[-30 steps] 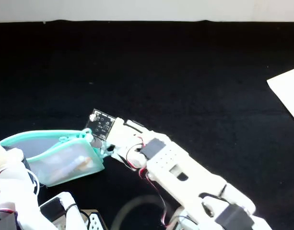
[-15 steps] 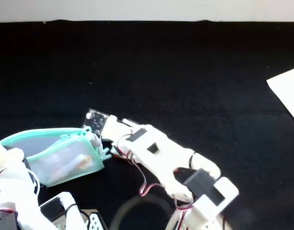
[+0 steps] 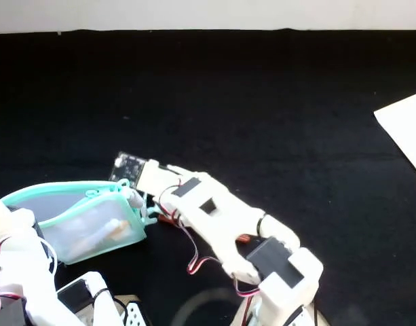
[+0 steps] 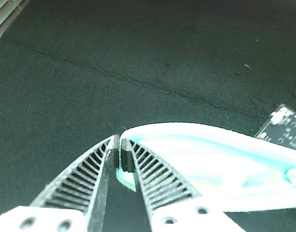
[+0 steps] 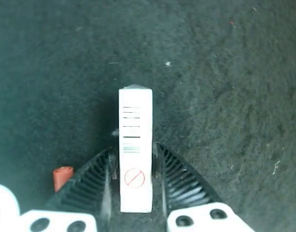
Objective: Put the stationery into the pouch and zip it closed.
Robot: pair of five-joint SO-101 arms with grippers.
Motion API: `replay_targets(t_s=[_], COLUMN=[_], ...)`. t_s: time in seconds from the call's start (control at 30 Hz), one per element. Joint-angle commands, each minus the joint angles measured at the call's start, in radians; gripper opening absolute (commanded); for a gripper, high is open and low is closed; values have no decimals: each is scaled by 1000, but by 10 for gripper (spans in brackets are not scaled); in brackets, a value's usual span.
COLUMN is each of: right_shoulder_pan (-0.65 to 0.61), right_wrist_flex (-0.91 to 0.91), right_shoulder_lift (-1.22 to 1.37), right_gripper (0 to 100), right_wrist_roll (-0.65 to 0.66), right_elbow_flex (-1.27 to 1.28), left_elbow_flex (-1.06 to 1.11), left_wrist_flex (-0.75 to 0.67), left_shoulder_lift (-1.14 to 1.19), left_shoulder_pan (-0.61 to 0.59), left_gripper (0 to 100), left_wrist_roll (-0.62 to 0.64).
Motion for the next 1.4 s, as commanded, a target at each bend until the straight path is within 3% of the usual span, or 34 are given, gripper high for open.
replay_targets(t_s=[0.0, 0.27, 0.47, 0.6, 0.77, 1.07, 1.37], right_shoulder_pan=[79, 223, 229, 188, 96, -128, -306], right_wrist_flex=[-25, 122, 188, 237, 252, 271, 387], right_shoulder_lift=[4, -131, -374, -556, -707, -722, -722], right_gripper=[8, 8, 7, 7, 7, 7, 7], right_wrist_roll=[-80, -258, -368, -422, -578, -720, -776], right_elbow_flex=[-84, -265, -280, -283, -294, -506, -636], left_elbow_flex=[1, 1, 1, 1, 1, 2, 2], left_wrist_flex=[11, 11, 11, 11, 15, 17, 18], left_shoulder_lift=[1, 1, 1, 1, 1, 1, 1], left_shoulder_pan=[-5, -5, -5, -5, -5, -5, -12], left_gripper=[7, 7, 7, 7, 7, 7, 7], left_wrist_roll=[5, 6, 9, 9, 11, 11, 12])
